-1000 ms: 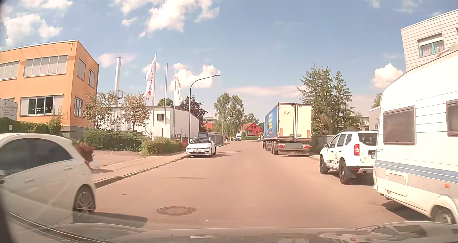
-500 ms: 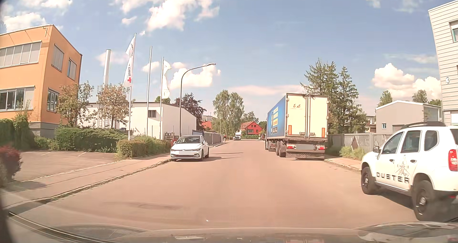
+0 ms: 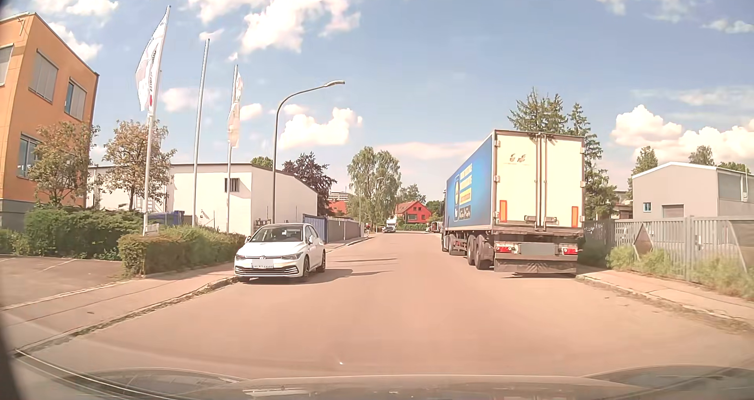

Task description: Follow the waypoints while adhering to traffic rules and regulations

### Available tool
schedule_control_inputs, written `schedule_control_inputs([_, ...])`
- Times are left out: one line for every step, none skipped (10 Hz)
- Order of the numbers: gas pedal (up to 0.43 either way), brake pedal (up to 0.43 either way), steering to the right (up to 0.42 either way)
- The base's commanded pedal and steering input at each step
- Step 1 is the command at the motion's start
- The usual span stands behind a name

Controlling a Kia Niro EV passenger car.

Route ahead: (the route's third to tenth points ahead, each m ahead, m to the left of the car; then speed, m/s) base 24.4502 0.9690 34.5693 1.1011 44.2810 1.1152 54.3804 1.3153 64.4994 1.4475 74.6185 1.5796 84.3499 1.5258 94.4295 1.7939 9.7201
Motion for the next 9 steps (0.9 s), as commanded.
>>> schedule_control_inputs([0.169,0.018,0.0])
schedule_control_inputs([0.169,0.018,0.0])
schedule_control_inputs([0.169,0.018,0.0])
schedule_control_inputs([0.169,0.018,0.0])
schedule_control_inputs([0.169,0.018,0.0])
schedule_control_inputs([0.169,0.018,0.0])
schedule_control_inputs([0.169,0.018,0.0])
schedule_control_inputs([0.169,0.018,0.001])
schedule_control_inputs([0.189,0.018,0.0])
